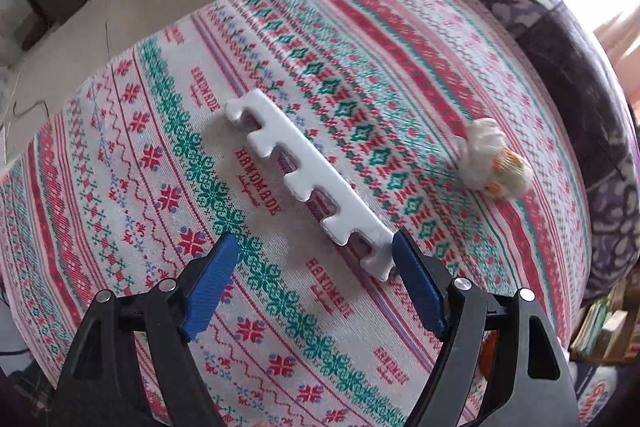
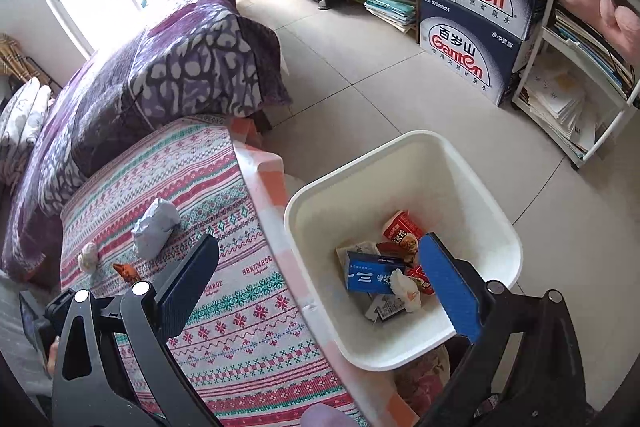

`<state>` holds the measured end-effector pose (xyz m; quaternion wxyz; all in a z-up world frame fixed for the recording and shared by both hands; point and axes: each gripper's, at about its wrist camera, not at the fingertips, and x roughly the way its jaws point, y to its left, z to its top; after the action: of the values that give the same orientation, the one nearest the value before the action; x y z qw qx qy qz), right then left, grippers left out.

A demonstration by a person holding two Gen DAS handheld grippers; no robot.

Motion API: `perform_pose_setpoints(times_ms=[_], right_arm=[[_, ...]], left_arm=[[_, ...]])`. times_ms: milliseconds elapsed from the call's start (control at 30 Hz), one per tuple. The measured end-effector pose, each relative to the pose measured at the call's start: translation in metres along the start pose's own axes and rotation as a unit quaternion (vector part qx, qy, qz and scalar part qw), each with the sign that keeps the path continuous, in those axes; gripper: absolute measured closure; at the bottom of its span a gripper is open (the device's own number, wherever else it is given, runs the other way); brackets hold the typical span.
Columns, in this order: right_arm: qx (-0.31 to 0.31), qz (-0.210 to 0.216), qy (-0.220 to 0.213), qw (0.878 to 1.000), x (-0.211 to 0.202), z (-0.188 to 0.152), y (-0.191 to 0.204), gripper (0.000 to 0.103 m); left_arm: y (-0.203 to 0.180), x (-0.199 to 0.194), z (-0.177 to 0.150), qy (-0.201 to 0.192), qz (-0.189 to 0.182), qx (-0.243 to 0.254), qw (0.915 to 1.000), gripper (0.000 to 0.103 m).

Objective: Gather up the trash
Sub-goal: 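Grasp the white foam toe separator with the left gripper, then grasp the crumpled white paper ball with the right gripper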

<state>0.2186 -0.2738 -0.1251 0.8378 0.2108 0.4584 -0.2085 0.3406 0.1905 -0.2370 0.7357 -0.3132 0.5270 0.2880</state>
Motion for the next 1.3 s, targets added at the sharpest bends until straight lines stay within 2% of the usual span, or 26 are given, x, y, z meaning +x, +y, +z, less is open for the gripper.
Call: perform_pose_setpoints(times_ms=[67, 133, 233, 267, 300, 333, 467, 533, 600, 667, 767, 933, 1067, 1133, 1167, 1200, 1233, 1267, 1300], right_arm=[[-0.009, 0.000, 0.004, 1.000, 0.004, -0.003, 0.009, 0.007], [-0.015, -0.001, 0.007, 1.000, 0.008, -0.005, 0.016, 0.007], [-0.024, -0.005, 0.011, 1.000, 0.015, -0.009, 0.025, 0.007], [-0.025, -0.005, 0.012, 1.000, 0.017, -0.010, 0.027, 0.007], [-0.025, -0.005, 0.016, 1.000, 0.021, -0.012, 0.030, 0.007], [-0.026, -0.003, 0.021, 0.999, 0.025, -0.013, 0.032, 0.007], [-0.030, 0.002, 0.043, 0.999, 0.043, -0.021, 0.049, 0.007], [-0.032, 0.007, 0.051, 0.998, 0.052, -0.024, 0.066, 0.007], [-0.023, 0.016, 0.054, 0.998, 0.062, -0.024, 0.082, 0.007], [0.004, 0.036, 0.074, 0.997, 0.078, -0.023, 0.104, 0.007], [0.041, 0.045, 0.090, 0.994, 0.100, -0.020, 0.138, 0.007], [0.078, 0.023, 0.095, 0.992, 0.137, -0.015, 0.181, 0.007], [0.065, -0.003, 0.115, 0.991, 0.166, -0.019, 0.199, 0.007], [0.052, 0.015, 0.128, 0.990, 0.176, -0.021, 0.200, 0.009], [0.035, 0.023, 0.118, 0.992, 0.174, -0.021, 0.203, 0.011], [0.007, 0.057, 0.111, 0.992, 0.170, -0.020, 0.208, 0.032], [-0.013, 0.075, 0.114, 0.991, 0.167, -0.019, 0.212, 0.045], [-0.035, 0.066, 0.111, 0.991, 0.159, -0.018, 0.215, 0.052], [-0.045, 0.078, 0.106, 0.990, 0.150, -0.016, 0.215, 0.053]], left_arm=[[-0.002, 0.001, 0.005, -0.019, 0.006, 0.004, 0.9998, 0.019], [-0.007, 0.004, 0.009, -0.020, 0.004, 0.011, 0.9997, 0.019], [-0.012, 0.005, 0.004, -0.035, 0.014, 0.040, 0.9985, 0.022], [-0.012, 0.003, 0.004, -0.044, 0.017, 0.045, 0.9978, 0.033], [-0.011, 0.001, 0.004, -0.053, 0.014, 0.056, 0.9970, 0.051], [-0.011, -0.001, 0.005, -0.055, 0.009, 0.067, 0.9962, 0.058], [0.007, -0.005, 0.015, -0.040, -0.030, 0.076, 0.9959, 0.068], [0.013, -0.004, 0.024, -0.037, -0.043, 0.088, 0.9945, 0.069], [0.018, -0.007, 0.027, -0.045, -0.038, 0.101, 0.9931, 0.070], [0.022, -0.010, 0.028, -0.048, -0.039, 0.102, 0.9928, 0.070], [0.021, -0.016, 0.028, -0.052, -0.050, 0.097, 0.9927, 0.070], [0.024, -0.031, 0.036, -0.071, -0.061, 0.099, 0.9906, 0.070], [0.023, -0.037, 0.040, -0.079, -0.061, 0.105, 0.9895, 0.070], [0.023, -0.040, 0.039, -0.084, -0.058, 0.113, 0.9883, 0.070], [0.022, -0.042, 0.039, -0.085, -0.057, 0.116, 0.9879, 0.070], [0.023, -0.045, 0.039, -0.088, -0.057, 0.119, 0.9873, 0.070], [0.024, -0.049, 0.038, -0.092, -0.057, 0.122, 0.9866, 0.070], [0.024, -0.053, 0.038, -0.098, -0.057, 0.125, 0.9856, 0.070], [0.025, -0.059, 0.038, -0.105, -0.059, 0.127, 0.9846, 0.070]])
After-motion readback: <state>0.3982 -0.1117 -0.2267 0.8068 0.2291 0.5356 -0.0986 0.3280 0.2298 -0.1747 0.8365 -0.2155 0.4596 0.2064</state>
